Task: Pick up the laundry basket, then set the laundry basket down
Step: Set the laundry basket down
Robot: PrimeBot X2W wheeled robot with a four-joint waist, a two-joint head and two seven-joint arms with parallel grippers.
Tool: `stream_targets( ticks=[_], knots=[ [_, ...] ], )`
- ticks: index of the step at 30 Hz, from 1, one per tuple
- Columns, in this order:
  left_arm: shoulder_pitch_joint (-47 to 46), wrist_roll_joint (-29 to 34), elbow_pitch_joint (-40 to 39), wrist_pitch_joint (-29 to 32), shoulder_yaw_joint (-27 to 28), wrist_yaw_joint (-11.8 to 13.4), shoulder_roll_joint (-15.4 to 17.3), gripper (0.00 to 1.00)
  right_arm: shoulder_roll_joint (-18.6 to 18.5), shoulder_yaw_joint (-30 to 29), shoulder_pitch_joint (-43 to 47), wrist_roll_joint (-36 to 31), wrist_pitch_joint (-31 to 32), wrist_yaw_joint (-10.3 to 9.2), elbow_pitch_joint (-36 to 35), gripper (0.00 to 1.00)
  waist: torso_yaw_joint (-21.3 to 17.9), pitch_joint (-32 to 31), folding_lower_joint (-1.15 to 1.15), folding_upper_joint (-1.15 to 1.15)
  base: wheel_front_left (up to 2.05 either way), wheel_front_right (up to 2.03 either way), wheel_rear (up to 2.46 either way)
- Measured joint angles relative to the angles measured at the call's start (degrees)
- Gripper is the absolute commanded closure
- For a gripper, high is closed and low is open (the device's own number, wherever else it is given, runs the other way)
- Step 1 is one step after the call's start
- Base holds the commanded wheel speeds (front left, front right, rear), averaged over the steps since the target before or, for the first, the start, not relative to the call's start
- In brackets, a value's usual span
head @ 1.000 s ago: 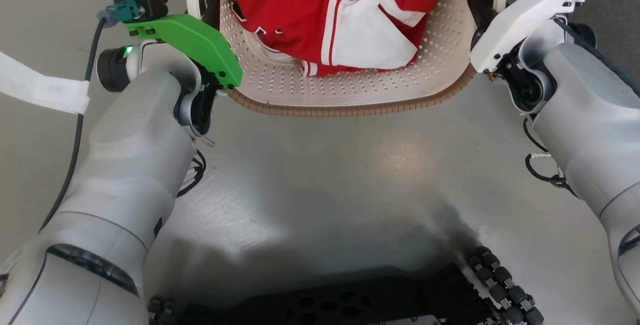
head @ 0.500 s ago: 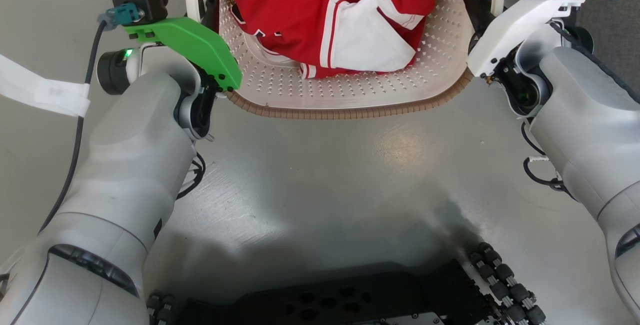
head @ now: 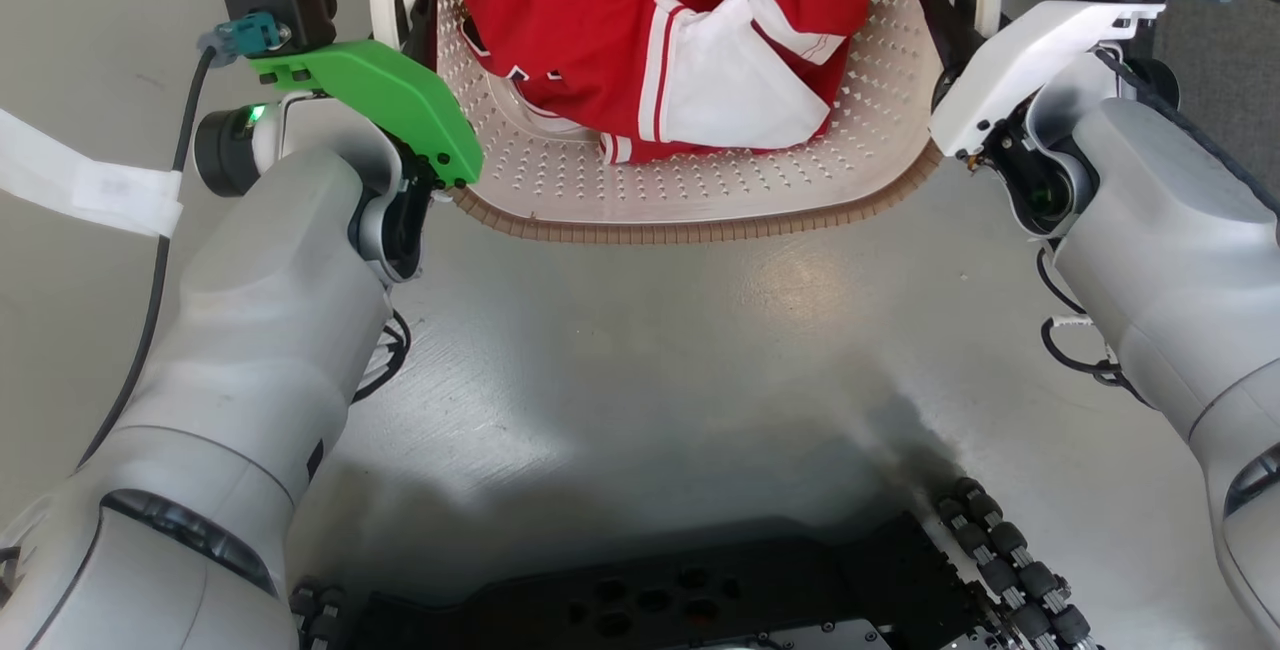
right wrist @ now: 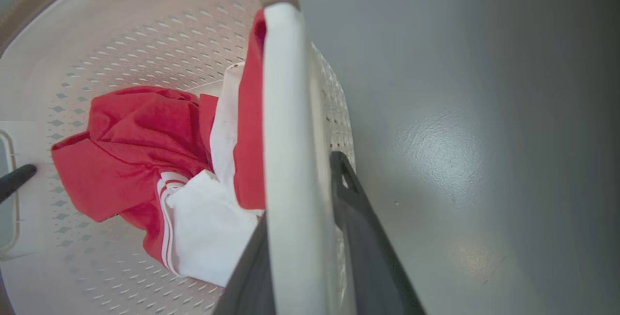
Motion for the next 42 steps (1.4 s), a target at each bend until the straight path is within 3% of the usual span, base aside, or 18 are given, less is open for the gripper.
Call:
stream_targets(
  ticks=[1,2,3,4,23,42],
  knots=[
    [0.0,-0.1,0.1,0.0,-0.1,0.0,0.0,0.97,0.0,0.0,0.0,0.1,-0.4,0.27,0.0,0.74,0.0,0.0,0.0,0.0,0.0,0.0,0.0],
    [0.0,-0.1,0.2,0.0,-0.3,0.0,0.1,0.66,0.1,0.0,-0.1,0.3,-0.4,0.37,0.2,0.67,0.0,0.1,0.0,0.0,0.0,0.0,0.0],
    [0.0,-0.2,0.2,0.0,-0.4,0.0,0.1,0.29,0.0,0.1,-0.2,0.4,-0.4,0.4,0.4,0.54,-0.1,0.1,0.0,0.0,0.0,0.0,0.0],
    [0.0,-0.5,0.2,-0.1,-0.4,0.0,0.2,0.0,0.0,0.2,-0.3,0.4,-0.4,0.4,0.6,0.03,-0.1,0.2,0.0,0.0,0.0,0.0,0.0],
    [0.0,-1.8,2.3,-0.3,-1.2,0.0,0.3,0.0,1.0,1.1,-0.7,1.5,-1.2,0.41,3.5,0.0,-0.3,-1.0,0.0,0.0,0.0,0.0,0.0],
    [4.4,-1.0,2.2,-0.6,0.5,-3.2,0.4,0.0,0.1,1.1,3.9,3.0,-5.0,0.41,3.3,0.0,-0.4,-11.7,0.0,0.0,0.0,0.0,0.0]
  ],
)
